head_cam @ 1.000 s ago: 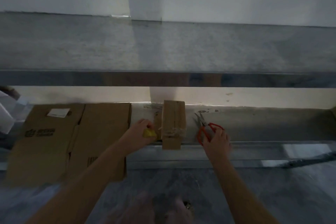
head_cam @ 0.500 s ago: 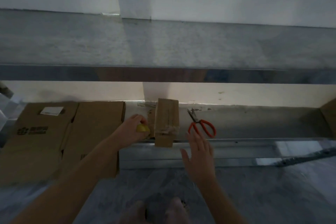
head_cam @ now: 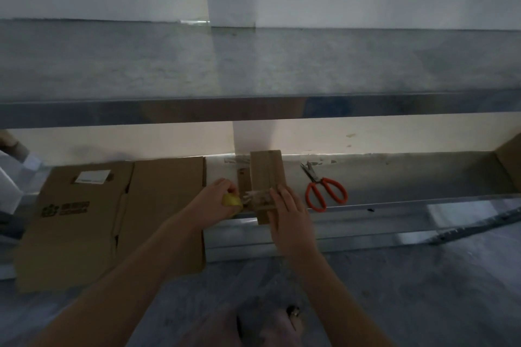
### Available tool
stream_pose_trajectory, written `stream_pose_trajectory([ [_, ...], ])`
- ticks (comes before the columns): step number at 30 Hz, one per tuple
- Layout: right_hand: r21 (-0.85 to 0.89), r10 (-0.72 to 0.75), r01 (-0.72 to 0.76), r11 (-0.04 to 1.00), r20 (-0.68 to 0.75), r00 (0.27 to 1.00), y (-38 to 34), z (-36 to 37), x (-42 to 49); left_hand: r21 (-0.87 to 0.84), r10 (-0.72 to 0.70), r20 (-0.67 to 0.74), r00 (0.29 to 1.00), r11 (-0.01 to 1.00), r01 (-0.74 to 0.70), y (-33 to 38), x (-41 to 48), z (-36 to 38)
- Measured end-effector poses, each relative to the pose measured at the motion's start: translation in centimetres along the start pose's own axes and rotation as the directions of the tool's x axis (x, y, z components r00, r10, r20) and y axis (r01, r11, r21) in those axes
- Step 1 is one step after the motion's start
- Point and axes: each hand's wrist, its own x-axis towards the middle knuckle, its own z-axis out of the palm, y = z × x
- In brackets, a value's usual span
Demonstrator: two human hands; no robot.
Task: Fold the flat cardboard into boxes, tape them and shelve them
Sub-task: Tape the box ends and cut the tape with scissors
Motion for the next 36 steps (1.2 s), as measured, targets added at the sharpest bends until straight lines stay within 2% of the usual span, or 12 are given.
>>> stream_pose_trajectory([
  [6,-0.033,-0.009,0.011,0.999,0.061,0.998,-0.2,-0.7,0.1,0.103,0.066,0.052,0.996,0.992,-0.071,0.2,0.4,-1.0],
  [8,-0.037,0.013,-0.01,0.999,0.08,0.997,0.2,-1.2,0.2,0.181,0.049,0.07,0.996,0.982,-0.061,-0.6,0.2,-2.3],
  [10,-0.022,0.062,-0.06,0.998,0.105,0.993,1.1,-2.1,0.3,0.215,0.0,0.031,1.0,0.977,-0.007,-2.2,-0.5,-4.6],
  [14,-0.016,0.124,-0.123,0.992,0.087,0.989,3.5,-3.5,0.0,0.157,0.024,-0.056,0.998,0.988,-0.015,-3.5,-2.0,-8.0],
  [17,0.004,0.078,-0.079,0.997,0.105,0.991,3.2,-3.2,-0.5,0.125,0.074,-0.079,0.994,0.99,-0.063,-2.4,-2.5,-7.1],
  [21,0.014,0.025,-0.026,1.0,0.089,0.996,0.7,-1.7,-0.6,0.072,0.041,-0.113,0.993,0.997,-0.033,-2.0,-2.9,-5.4],
  [26,0.033,0.035,-0.037,0.999,0.08,0.996,-0.2,-1.1,-0.7,0.06,0.04,-0.076,0.996,0.998,-0.035,-1.9,-4.0,-5.3],
  [30,-0.038,0.016,-0.015,0.999,0.04,0.999,-1.3,-2.0,-0.7,0.017,0.052,-0.025,0.998,0.999,-0.052,-1.4,-4.8,-5.6],
  [32,-0.122,-0.055,0.058,0.991,0.022,0.998,-3.2,-2.6,-0.5,0.0,0.069,-0.019,0.997,0.998,-0.069,-0.9,-5.2,-5.4],
  [34,-0.07,-0.127,0.125,0.99,-0.028,0.992,-5.8,-2.8,-0.4,-0.021,0.088,-0.031,0.996,0.996,-0.089,-0.4,-5.5,-5.1],
  [36,0.081,-0.119,0.124,0.989,-0.056,0.991,-8.3,-2.3,-0.3,-0.028,0.12,-0.033,0.992,0.992,-0.121,0.0,-5.7,-4.8],
])
